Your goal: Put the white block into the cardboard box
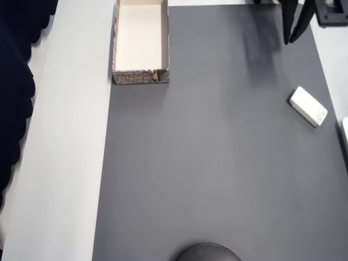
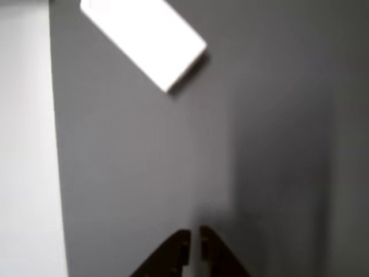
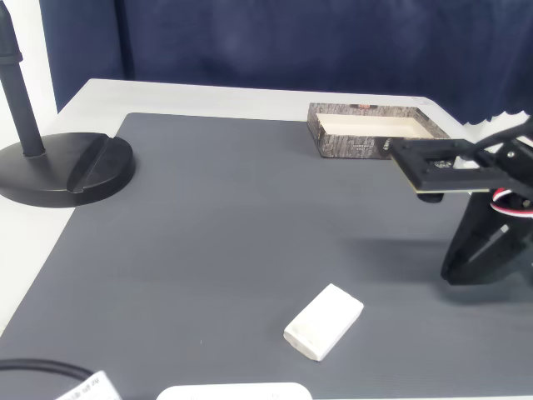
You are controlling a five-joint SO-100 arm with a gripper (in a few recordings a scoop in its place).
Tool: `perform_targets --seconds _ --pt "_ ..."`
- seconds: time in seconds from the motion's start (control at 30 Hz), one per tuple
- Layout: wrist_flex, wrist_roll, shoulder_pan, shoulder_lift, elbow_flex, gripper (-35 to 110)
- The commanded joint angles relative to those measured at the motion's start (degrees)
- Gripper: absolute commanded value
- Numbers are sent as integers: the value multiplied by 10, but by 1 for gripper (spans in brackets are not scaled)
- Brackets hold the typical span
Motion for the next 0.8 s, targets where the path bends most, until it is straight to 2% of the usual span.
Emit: perform_targets --seconds 0.0,0.77 --pt "-11 -18 -14 -55 -89 -2" --pt "-3 37 -19 -481 -475 -2"
